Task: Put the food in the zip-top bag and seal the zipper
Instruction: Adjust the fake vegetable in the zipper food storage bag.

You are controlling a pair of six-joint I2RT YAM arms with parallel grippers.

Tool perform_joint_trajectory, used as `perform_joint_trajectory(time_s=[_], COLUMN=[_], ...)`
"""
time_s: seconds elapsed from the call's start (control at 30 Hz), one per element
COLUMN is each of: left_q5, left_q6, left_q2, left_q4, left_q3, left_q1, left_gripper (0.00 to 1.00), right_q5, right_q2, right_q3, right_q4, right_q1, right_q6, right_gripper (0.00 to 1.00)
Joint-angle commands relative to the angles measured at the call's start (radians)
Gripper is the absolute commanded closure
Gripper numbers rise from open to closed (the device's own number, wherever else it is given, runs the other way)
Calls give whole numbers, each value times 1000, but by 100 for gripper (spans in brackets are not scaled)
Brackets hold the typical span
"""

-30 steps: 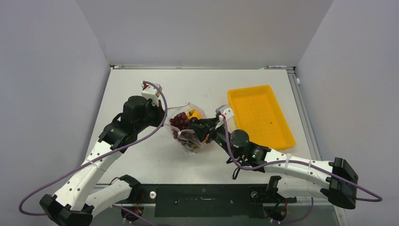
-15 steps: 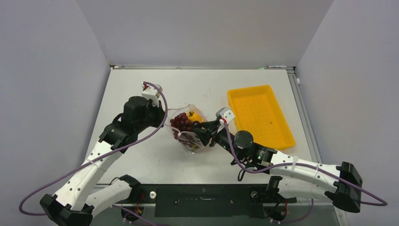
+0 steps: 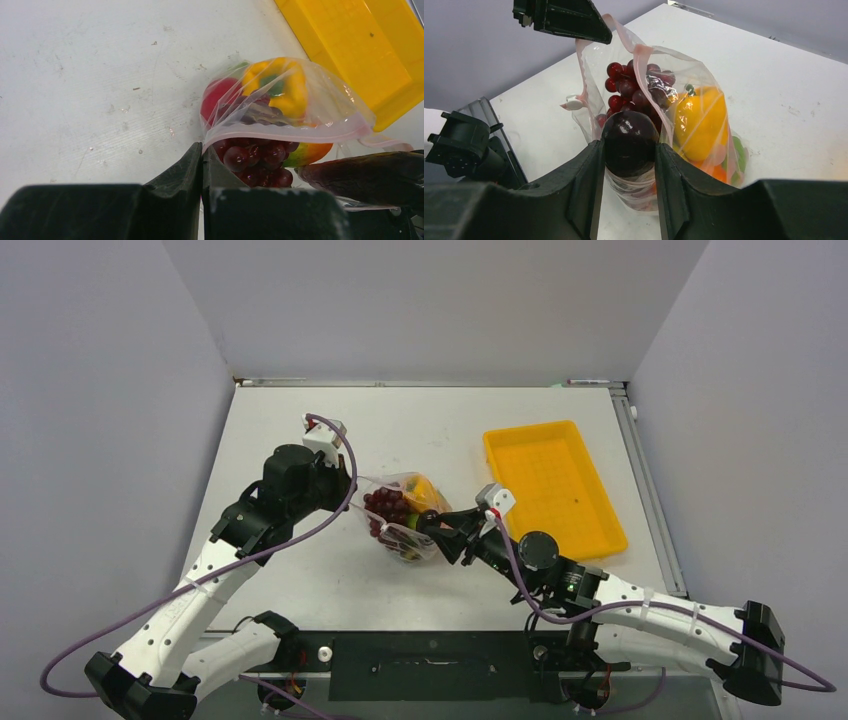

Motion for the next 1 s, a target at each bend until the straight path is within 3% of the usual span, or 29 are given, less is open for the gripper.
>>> perform_joint_trajectory(time_s=[0.0, 0.77, 0.9, 0.97], left_q5=[-29, 97, 101, 106], left_q6=[7, 10, 11, 11], left_q2=[-11, 6, 7, 8], left_q4=[57, 65, 65, 65], left_q3=[11, 16, 18, 17], left_q1=[5, 5, 5, 5], left_gripper=[100, 100, 100, 100], right_q5=[33, 122, 130, 124], right_q2=[-23, 183, 170, 168], right_q3=[-51, 0, 47, 82], right_q4=[-18, 52, 8, -25], right_q1=[4, 35, 35, 36], right_q6=[-25, -103, -128, -137], right_gripper=[95, 94, 78, 64])
